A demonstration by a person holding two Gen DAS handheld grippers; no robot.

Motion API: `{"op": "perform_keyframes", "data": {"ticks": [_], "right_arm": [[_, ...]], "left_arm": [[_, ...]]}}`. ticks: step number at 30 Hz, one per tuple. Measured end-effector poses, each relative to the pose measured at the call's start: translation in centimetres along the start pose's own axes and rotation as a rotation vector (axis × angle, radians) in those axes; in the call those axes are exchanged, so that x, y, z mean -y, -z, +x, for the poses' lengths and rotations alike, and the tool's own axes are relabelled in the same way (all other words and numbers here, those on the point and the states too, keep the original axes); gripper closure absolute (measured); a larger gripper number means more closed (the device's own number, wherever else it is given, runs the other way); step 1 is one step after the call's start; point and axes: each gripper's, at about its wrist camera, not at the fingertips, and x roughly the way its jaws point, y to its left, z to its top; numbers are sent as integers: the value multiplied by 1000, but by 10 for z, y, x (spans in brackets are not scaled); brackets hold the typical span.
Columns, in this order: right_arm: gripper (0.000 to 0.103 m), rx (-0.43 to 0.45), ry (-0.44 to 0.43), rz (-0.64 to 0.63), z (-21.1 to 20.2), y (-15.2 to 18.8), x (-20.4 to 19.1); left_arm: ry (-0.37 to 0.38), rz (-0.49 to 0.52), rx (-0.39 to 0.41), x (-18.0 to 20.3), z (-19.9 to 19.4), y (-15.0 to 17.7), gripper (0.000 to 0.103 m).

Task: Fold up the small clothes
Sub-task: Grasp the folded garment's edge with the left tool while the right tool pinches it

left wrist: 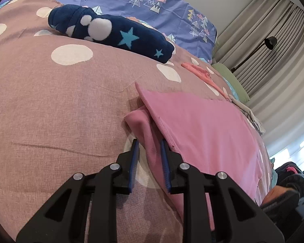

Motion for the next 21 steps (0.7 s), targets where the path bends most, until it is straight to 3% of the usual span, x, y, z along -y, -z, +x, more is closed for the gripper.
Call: {"op": "perform_keyframes", "data": {"ticks": [4,10,15,16,19,21], "right_arm": [[103,25,27,40,-8,5,-8],[103,119,32,235,-45,12,15],[102,89,60,291,-58,25,10],[98,92,53,305,-60,29,10],[69,122,2,373,-76,36,3],[66,129,-31,401,-80,39,-6]], "left_arm": [[0,1,0,0,0,0,81],[16,-10,1,-3,-1,1,81],[34,-32,0,-6,0,-1,81],[39,-39,0,-7,0,-1,81],[71,-93,0,-14,4,-9,80],[84,-130,4,-18,9,-17,80]]}}
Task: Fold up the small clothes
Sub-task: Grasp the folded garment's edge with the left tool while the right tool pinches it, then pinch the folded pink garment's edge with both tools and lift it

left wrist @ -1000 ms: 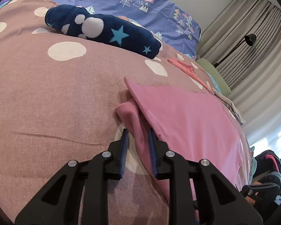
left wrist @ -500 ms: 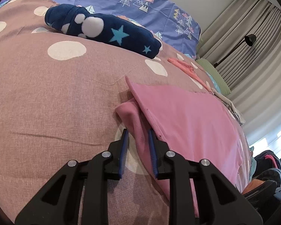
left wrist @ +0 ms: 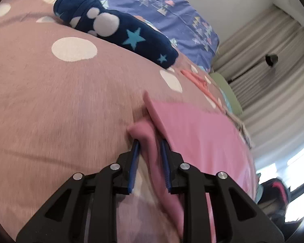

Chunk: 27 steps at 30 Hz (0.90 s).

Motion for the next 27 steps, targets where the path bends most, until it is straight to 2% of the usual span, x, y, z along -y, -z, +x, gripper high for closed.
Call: {"op": "perform_keyframes", "data": {"ticks": [1,2,4,5,6,8,9,12,14,16,17,18,19,21,22,23,27], "right_arm": [[62,-9,-9,7,1,2,-3],[58,-27,-12,11,3,5,-10],[57,-62,7,6,16,11,-17],[57,-67,29,-1,23,16,-21],[57,-46,45,3,25,17,-23],[85,-43,38,5,24,14,-26],[93,-46,52,5,25,14,-28],[97,-47,92,-35,28,12,-36],[97,-34,95,-34,24,13,-36],[97,-20,77,-17,20,13,-33],[97,-6,58,-10,15,14,-33],[97,4,46,-10,11,14,-34],[96,10,39,-13,7,14,-35],[85,8,30,-14,2,17,-37],[73,-3,32,-10,1,18,-37],[67,-22,39,3,3,20,-36],[59,-74,68,78,12,20,-25]], "left_arm": [[0,-15,1,-1,2,-4,84],[3,-32,3,-2,6,-9,96],[4,-58,22,-4,9,-16,99],[-3,-59,57,-5,8,-18,100],[-15,-54,83,-5,5,-18,101],[-23,-71,130,-9,-3,-17,103],[-34,-95,170,-14,-9,-17,103],[-80,-136,253,-23,-27,-17,103],[-33,-137,220,-22,-33,-14,103],[12,-131,163,-17,-34,-10,80],[27,-117,133,-11,-35,-6,55],[27,-92,116,-6,-34,-2,50],[22,-55,100,0,-34,3,50],[7,-3,31,12,-25,13,48],[-5,13,4,17,-20,17,48],[-21,39,1,20,-19,20,47],[-28,78,-21,29,-8,22,45]]}}
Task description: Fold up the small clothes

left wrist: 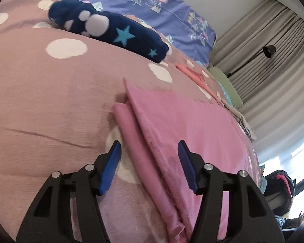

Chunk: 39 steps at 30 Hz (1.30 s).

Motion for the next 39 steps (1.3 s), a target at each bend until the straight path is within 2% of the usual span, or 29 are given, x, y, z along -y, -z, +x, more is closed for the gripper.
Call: {"op": "perform_keyframes", "data": {"ticks": [4,8,9,10,11,12,14,16,20,28,34,39], "right_arm": [[58,-40,24,69,17,-12,3],[59,-30,103,37,35,-31,-7],[64,-26,114,24,37,-34,-9],[84,-23,104,19,37,-34,-10],[95,-20,86,12,36,-34,-12],[95,-16,104,14,34,-34,-12],[97,19,83,54,26,-34,-4],[97,56,60,114,14,-32,8],[97,127,0,255,-9,-27,36],[97,258,-66,490,-56,-2,99],[97,328,-93,662,-81,37,154],[97,350,-85,792,-94,84,187]], "left_arm": [[-8,33,-16,5,15,-4,45],[-10,43,-23,7,27,-15,48],[-15,37,-25,6,29,-17,58],[-25,29,-28,4,31,-19,66],[-36,7,-35,0,33,-22,81],[-25,-24,-40,-6,34,-24,90],[14,-81,-42,-12,32,-26,93],[3,-83,-38,-9,30,-25,93],[-66,-32,-28,13,28,-30,94],[-82,16,10,63,16,-50,94],[-108,90,4,124,28,-62,94],[-112,168,-28,182,59,-65,94]]}}
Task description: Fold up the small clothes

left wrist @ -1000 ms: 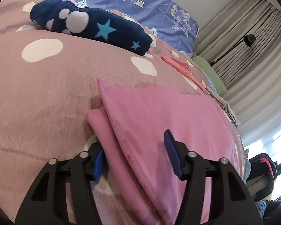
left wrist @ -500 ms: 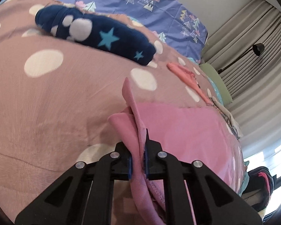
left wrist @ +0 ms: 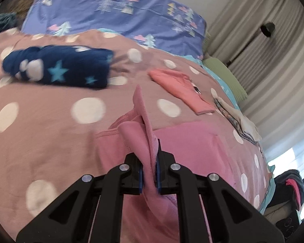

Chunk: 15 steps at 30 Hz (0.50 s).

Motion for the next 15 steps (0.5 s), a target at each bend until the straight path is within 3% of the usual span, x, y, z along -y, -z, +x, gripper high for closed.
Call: {"op": "perform_keyframes", "data": {"ticks": [9,15], "right_arm": [[97,79,84,174,-44,17,80],[97,77,122,304,-62,37,123]], "left_arm": [[-12,172,-94,101,67,-5,94],[-47,269,-172,150,116,1,94]]}}
